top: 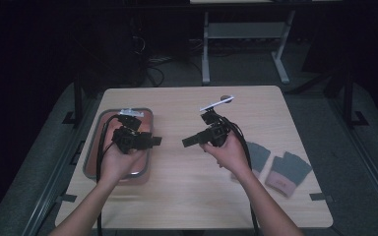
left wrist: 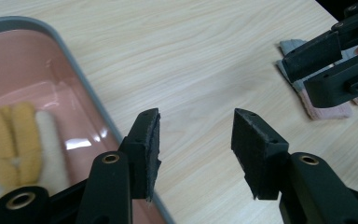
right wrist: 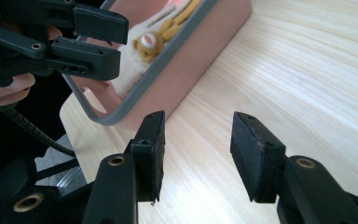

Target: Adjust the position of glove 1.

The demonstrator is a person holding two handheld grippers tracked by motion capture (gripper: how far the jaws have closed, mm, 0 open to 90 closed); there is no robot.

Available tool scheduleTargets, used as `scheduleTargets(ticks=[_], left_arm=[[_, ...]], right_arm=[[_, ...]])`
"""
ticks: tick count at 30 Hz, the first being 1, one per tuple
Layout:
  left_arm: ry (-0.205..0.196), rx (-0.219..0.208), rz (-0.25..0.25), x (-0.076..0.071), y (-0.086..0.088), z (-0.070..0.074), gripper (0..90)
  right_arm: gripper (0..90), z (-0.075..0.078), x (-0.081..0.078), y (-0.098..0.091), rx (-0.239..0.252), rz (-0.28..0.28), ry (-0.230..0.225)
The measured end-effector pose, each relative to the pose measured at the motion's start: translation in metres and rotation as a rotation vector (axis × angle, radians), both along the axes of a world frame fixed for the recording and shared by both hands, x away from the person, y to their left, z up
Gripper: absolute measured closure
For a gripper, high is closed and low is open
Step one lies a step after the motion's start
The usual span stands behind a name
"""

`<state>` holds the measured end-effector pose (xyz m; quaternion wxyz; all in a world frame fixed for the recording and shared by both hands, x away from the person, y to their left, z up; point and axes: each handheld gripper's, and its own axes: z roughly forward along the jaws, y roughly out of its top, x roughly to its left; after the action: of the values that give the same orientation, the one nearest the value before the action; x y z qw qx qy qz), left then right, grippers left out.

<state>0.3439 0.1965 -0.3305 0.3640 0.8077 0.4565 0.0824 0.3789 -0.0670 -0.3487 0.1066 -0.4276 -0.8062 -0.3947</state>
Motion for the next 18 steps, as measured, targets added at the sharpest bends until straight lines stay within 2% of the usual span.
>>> scheduleTargets(ticks=[4, 6, 11, 18], left_arm=[[0.004, -0.007, -0.012, 0.0, -0.01, -0.001, 51.1], [-0.001, -0.029, -0.023, -0.001, -0.016, -0.002, 50.9], [0.002, -0.034, -0.042, -0.002, -0.027, -0.004, 50.4], [0.002, -0.041, -0.077, -0.003, -0.049, -0.008, 49.6]], right_arm=[[54.7, -0.001, -0.003, -0.01, -0.005, -0.017, -0.001], [54.2, -0.002, -0.005, -0.016, -0.004, -0.027, 0.001], [53.8, -0.005, -0.007, -0.03, -0.016, -0.05, 0.006], [53.7, -0.011, -0.014, -0.06, -0.02, -0.093, 0.015]])
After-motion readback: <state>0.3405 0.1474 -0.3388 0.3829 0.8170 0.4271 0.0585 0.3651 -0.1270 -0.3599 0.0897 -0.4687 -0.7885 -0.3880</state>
